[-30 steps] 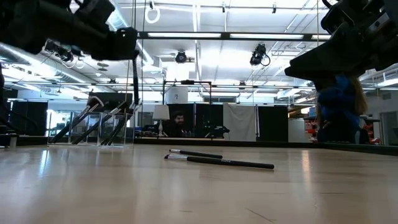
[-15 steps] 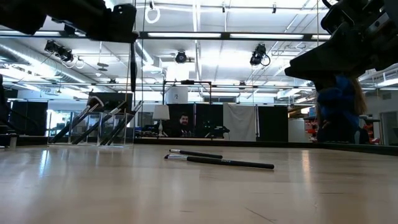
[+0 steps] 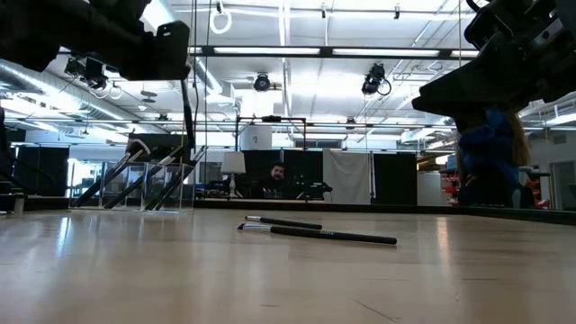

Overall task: Put items in baskets/containers
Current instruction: Put the powder brush into the transparent organizer

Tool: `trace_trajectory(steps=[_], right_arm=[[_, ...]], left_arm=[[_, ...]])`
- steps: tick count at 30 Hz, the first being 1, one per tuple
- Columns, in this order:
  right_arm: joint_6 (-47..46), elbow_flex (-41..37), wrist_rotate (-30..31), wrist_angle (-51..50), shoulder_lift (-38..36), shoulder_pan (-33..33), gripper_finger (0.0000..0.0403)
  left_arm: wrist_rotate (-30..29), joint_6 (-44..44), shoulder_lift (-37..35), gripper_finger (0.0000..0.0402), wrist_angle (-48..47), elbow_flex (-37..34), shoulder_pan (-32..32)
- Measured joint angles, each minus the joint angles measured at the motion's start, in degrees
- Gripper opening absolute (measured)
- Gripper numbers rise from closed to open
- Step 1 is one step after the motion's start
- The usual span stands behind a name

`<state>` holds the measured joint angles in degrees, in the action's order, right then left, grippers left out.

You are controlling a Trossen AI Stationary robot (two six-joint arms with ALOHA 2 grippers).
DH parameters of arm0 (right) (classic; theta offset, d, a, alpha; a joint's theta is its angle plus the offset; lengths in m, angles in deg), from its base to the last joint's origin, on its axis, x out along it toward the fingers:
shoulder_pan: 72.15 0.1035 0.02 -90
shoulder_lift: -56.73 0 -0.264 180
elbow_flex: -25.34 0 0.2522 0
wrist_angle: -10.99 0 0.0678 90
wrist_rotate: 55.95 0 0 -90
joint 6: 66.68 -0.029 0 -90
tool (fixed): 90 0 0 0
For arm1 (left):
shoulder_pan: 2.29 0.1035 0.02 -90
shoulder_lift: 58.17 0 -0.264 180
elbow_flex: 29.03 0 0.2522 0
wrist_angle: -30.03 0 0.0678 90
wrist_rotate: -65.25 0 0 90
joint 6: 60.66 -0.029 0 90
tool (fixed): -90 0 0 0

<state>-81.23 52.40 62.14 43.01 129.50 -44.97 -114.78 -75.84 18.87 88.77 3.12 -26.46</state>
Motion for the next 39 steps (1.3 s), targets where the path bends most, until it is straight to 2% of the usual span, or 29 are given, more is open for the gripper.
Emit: trace_trajectory(steps=[8,11,13,18,25,28,32,33,36,39], right_arm=[[-0.31,0.0,-0.01,0.0,0.0,0.0,0.0113],[-0.44,0.0,0.01,0.02,0.0,0.0,0.0113],[-0.44,0.0,0.01,0.02,0.0,0.0,0.0113],[-0.44,0.02,0.07,0.04,0.0,0.0,0.0113],[-0.43,0.01,0.66,0.04,0.0,0.01,0.0113],[-0.43,0.0,1.02,0.12,0.0,0.0,0.0113],[-0.42,0.02,1.06,0.38,0.02,0.0,0.0113],[-0.42,0.0,1.06,0.44,0.02,0.0,0.0113],[-0.44,0.02,1.06,0.44,0.02,0.0,0.0113],[-0.44,0.0,1.06,0.44,0.02,0.01,0.0113]], left_arm=[[0.54,-2.78,-1.12,0.0,3.59,2.61,-3.73],[6.66,-3.78,-2.53,0.0,3.29,4.34,-6.48],[8.41,-3.8,-3.89,0.0,2.36,5.75,-8.03],[1.41,-7.53,-7.31,0.0,-0.99,7.53,-11.32],[3.84,-7.62,-9.33,0.0,-1.46,7.54,-15.27],[7.09,-4.42,-9.33,0.0,-4.28,7.53,-17.05],[20.96,6.3,-9.33,0.0,-14.51,7.52,-16.97],[22.94,9.99,-9.33,0.0,-18.15,7.52,-16.03],[24.02,20.9,-9.32,0.0,-29.08,7.49,-12.72],[23.76,25.13,-11.01,0.0,-34.44,7.43,-10.31]])
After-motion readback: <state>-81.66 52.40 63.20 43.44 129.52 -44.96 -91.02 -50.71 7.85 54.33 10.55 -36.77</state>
